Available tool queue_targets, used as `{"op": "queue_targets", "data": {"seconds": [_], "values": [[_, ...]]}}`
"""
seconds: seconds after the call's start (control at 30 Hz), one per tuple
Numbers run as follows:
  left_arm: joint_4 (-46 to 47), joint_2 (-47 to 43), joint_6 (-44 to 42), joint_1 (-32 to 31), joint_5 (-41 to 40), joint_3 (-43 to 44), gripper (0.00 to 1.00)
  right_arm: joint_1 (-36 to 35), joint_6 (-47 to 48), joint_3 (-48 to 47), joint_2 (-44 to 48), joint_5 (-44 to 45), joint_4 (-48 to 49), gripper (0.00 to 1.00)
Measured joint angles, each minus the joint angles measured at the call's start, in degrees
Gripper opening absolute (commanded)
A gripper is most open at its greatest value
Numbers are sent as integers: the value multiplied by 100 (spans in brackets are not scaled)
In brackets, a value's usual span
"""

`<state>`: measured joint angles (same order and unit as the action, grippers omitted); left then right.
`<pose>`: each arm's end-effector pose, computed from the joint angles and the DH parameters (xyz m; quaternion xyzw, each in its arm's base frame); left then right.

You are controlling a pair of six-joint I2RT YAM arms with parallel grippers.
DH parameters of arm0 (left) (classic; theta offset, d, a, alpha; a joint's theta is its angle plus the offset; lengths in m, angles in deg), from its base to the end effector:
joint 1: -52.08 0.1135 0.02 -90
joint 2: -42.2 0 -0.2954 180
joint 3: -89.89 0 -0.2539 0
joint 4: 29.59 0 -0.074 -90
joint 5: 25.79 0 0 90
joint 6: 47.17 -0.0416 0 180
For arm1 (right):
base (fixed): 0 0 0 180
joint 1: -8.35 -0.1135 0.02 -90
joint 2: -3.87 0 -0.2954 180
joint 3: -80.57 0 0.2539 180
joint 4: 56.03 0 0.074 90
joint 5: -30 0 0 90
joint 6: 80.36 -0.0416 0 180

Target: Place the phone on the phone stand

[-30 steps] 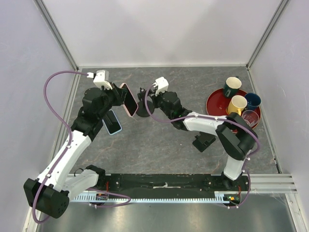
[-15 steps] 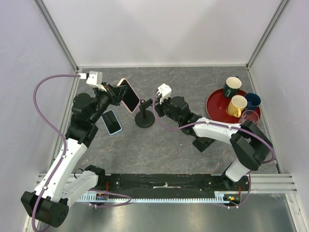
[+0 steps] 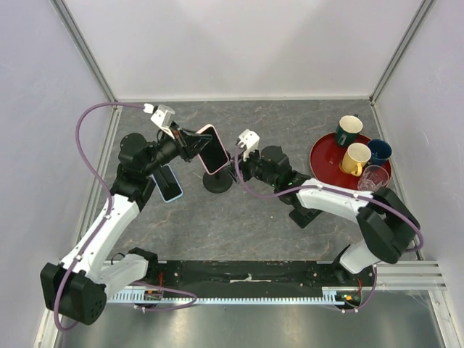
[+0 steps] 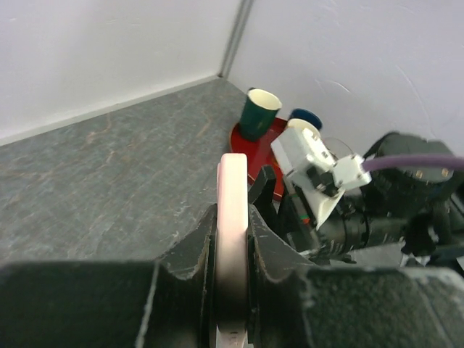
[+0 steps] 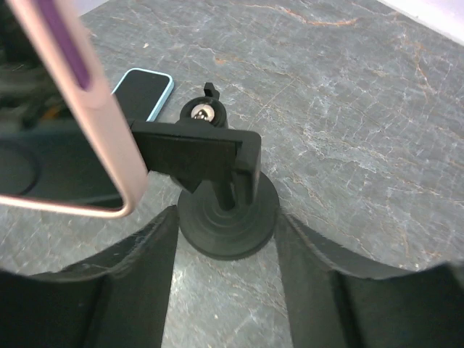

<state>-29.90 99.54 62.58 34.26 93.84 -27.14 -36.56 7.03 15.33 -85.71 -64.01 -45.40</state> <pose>0.2060 -0.0878 0.3973 0.1780 0.6542 -0.3932 0.6211 0.2539 0.2572 0.2769 -0.3037 0.7252 0.2739 0.5539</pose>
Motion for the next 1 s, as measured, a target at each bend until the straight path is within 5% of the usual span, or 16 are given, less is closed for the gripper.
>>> {"op": "queue_targets", "data": {"seconds": [0.33, 0.63, 0.77, 1.0], "values": [[796, 1165, -199, 44, 1637, 39, 2, 1467, -127, 549, 809, -1473, 103, 61], [1239, 1381, -468, 50, 2356, 188, 2, 1624, -713, 675, 372, -2446, 713, 56], [1176, 1174, -575, 103, 2245, 188, 2, 1596, -938, 675, 98, -2570, 975, 52], [1113, -337, -793, 490, 929, -146, 2, 1043, -734, 697, 98, -2065, 1460, 49]]}}
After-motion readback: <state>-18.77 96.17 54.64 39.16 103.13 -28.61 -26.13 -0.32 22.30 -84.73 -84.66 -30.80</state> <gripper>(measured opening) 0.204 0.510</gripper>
